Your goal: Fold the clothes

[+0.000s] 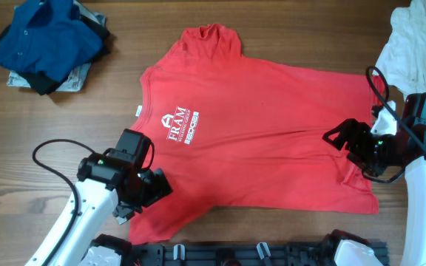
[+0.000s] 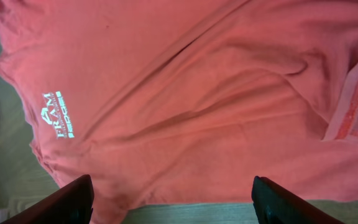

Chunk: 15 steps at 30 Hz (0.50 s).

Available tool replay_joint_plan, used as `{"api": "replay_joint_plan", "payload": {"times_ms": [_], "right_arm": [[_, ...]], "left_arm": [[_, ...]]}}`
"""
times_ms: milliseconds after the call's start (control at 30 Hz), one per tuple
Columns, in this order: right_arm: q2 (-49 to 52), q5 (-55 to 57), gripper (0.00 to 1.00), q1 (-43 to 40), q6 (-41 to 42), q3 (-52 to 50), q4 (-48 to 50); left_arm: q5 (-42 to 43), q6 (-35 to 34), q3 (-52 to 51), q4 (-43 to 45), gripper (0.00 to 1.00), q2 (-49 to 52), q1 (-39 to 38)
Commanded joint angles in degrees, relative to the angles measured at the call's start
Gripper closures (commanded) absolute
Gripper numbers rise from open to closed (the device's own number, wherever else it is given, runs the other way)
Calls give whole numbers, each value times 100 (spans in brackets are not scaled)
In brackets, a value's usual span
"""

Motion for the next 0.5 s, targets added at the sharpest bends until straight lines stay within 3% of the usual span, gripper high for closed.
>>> {"api": "replay_joint_plan", "payload": {"times_ms": [0,100,200,467], "right_arm": [[-74,-538,18,33,-328,2,48],[-74,-1486,18,33,-750,2,-2],[-74,-584,15,33,-166,2,72],[-74,-490,14,33,-614,2,68]], "left_arm": [[98,-140,-192,350,6,404,-37],[-240,-321,-192,562,3,1043,-37],[-531,-636,-192,568,4,1788,-35],[-470,-586,-197,511,7,2111,-4]]}}
